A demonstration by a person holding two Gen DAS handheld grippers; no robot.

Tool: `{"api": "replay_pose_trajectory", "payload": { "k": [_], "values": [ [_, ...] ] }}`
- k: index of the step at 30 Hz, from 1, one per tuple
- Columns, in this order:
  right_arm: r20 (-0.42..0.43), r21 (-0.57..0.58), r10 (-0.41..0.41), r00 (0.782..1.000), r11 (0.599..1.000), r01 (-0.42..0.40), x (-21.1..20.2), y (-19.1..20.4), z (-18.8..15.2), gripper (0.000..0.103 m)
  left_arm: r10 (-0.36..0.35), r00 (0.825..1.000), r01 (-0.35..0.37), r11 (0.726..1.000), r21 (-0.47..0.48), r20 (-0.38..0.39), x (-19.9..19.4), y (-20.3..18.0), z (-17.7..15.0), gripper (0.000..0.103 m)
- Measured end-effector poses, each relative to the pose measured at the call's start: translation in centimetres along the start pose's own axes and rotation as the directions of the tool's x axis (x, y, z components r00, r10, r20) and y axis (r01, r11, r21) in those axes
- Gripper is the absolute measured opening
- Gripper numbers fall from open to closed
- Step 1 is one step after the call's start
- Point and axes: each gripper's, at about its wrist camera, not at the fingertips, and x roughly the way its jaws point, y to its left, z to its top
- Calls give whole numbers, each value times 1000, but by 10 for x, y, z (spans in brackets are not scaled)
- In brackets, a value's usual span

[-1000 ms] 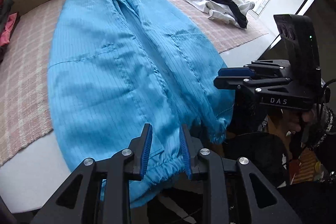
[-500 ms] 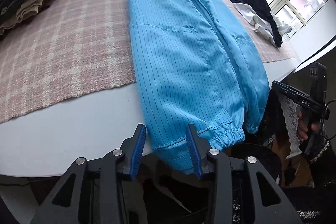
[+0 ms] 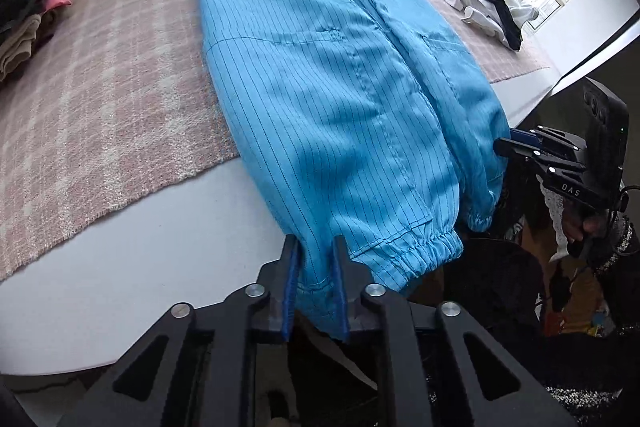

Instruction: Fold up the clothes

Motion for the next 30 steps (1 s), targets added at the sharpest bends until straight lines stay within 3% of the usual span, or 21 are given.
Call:
{"api": "replay_pose_trajectory", "payload": {
  "k": [3, 7, 12, 16, 19, 23, 27, 29, 30],
  "values": [
    [-15, 61, 62, 998, 996, -61, -2, -9, 5, 7, -65, 998, 65, 998, -8, -13, -4, 3, 4, 3],
    [14, 208, 173, 985, 963, -172, -15, -22, 16, 4, -153, 988, 153, 988, -14, -2, -23, 3, 16, 2],
    [75, 305, 251, 965, 916, -262, -39, -19, 46, 4, -291, 956, 292, 956, -19, 46, -52, 2, 48, 2],
    [115, 357, 295, 949, 879, -316, -48, -23, 86, 4, -349, 934, 352, 935, -38, 80, -67, 15, 98, 2],
    [138, 402, 335, 932, 841, -362, -43, -40, 127, 4, -298, 946, 304, 952, -31, 125, -70, 25, 145, 2],
    [73, 434, 313, 947, 845, -312, -7, -72, 186, 4, -205, 970, 216, 974, -75, 133, -39, 49, 208, 2],
    [-97, 515, 323, 942, 826, -230, 71, -118, 221, 5, -92, 996, 86, 979, -185, -23, 39, 85, 250, 9],
    [-179, 546, 360, 916, 811, -211, 100, -135, 224, 8, -115, 991, 93, 959, -267, -69, 58, 100, 255, 10],
    [-167, 542, 369, 914, 809, -228, 94, -140, 224, 9, -150, 987, 128, 945, -301, -50, 57, 105, 253, 13]
  ]
}}
